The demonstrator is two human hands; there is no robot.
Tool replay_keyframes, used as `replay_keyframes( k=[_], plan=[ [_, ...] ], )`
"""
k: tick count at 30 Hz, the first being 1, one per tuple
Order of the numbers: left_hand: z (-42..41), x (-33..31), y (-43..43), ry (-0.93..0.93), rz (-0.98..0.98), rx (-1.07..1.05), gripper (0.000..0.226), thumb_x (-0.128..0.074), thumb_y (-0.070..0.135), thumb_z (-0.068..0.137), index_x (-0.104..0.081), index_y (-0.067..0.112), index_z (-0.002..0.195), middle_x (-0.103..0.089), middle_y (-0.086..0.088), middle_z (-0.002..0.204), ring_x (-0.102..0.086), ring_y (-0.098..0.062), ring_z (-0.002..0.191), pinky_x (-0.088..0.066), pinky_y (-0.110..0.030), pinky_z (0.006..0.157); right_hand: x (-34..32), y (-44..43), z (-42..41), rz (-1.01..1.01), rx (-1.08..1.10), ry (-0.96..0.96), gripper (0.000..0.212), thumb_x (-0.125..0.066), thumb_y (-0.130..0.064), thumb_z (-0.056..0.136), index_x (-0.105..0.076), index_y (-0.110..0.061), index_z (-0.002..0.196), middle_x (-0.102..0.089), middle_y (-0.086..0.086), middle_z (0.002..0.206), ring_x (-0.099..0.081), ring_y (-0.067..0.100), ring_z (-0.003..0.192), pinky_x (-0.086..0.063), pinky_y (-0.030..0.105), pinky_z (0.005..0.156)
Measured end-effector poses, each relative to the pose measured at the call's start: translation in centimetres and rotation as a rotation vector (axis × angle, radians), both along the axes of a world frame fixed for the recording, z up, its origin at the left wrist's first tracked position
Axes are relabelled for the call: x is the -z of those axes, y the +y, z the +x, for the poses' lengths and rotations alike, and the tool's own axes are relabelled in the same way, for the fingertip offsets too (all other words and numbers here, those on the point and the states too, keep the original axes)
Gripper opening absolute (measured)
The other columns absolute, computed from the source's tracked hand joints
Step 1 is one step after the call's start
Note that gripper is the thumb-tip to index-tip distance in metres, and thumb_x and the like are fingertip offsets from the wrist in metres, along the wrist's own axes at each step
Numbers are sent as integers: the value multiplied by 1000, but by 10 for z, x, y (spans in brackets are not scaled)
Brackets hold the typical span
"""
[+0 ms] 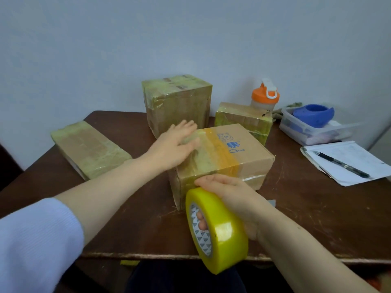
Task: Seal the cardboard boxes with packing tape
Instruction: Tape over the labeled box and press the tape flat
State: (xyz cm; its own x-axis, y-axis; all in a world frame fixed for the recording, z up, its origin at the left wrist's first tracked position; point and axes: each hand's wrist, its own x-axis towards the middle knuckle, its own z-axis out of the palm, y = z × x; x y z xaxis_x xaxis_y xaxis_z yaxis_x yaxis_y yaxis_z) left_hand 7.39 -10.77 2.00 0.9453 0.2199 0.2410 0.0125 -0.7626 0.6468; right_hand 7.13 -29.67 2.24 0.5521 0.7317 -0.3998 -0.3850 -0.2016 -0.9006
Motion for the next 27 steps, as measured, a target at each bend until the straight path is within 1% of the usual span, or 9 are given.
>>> replay_keyframes(
  k=[2, 5, 11, 13, 15, 16, 19, 24, 27],
  plan=[
    [7, 2, 18, 34, -10, -274, 53, -46, 35, 97, -34, 15, 145, -30, -3, 153, -21, -17, 143, -13, -30, 114, 0, -3, 1, 5, -4, 16, 23, -59, -23, 93, -55, -6, 109, -60, 19, 57, -59, 30, 46, -52, 34, 51],
    [8, 20, 30, 144, -400, -323, 41, -50, 40, 94, -54, 17, 127, -52, -4, 135, -48, -19, 121, -39, -32, 99, 1, -8, 3, 26, -23, 26, 32, -69, -29, 84, -58, -11, 108, -64, 20, 68, -64, 31, 53, -55, 35, 54],
    [16, 20, 28, 112, -526, -354, 22, -47, 36, 96, -56, 18, 87, -59, -4, 100, -56, -26, 105, -45, -38, 92, -16, -17, 9, 35, -56, 29, 45, -69, -15, 72, -62, -17, 116, -64, 28, 111, -63, 27, 59, -56, 32, 56],
    [16, 16, 28, 138, -610, -363, 24, -50, 32, 95, -60, 15, 81, -63, -10, 97, -59, -30, 100, -48, -41, 92, -33, -10, 23, -94, -108, -144, 46, -52, -1, 88, -51, -14, 133, -53, 25, 132, -63, 21, 76, -54, 23, 65],
    [13, 16, 27, 221, -735, -378, 25, -51, 26, 94, -64, 15, 74, -64, -12, 89, -60, -31, 87, -51, -40, 80, -61, -8, 35, 4, 13, -84, 45, -48, 1, 93, -47, -15, 134, -48, 20, 139, -59, 28, 108, -53, 20, 79],
    [10, 18, 26, 294, -788, -365, 26, -50, 22, 92, -64, 15, 72, -62, -12, 83, -59, -30, 79, -51, -38, 71, -73, -8, 38, 75, -21, -117, 39, -53, -3, 90, -51, -21, 126, -53, 19, 134, -58, 30, 111, -53, 18, 77],
    [5, 19, 24, 436, -851, -368, 20, -46, 17, 91, -62, 6, 90, -57, -16, 90, -55, -30, 80, -49, -32, 57, -100, -3, 37, 320, -199, 9, 35, -64, -20, 69, -62, -12, 103, -67, 18, 90, -68, 25, 71, -57, 34, 64],
    [3, 12, 31, -15, -1126, -289, 41, -47, 43, 95, -71, 11, 84, -69, -11, 84, -67, -21, 78, -52, -24, 60, -109, 35, 50, 293, -171, 52, 47, -61, -31, 72, -58, 0, 107, -58, 26, 100, -67, 25, 57, -58, 34, 57],
    [4, 5, 30, -133, -1077, -144, 36, -46, 40, 95, -75, 19, 89, -73, -5, 99, -70, -11, 84, -53, -20, 64, -109, 56, 54, 319, -135, 7, 45, -61, -40, 81, -59, -1, 101, -60, 28, 91, -66, 26, 56, -57, 36, 61]
  ],
)
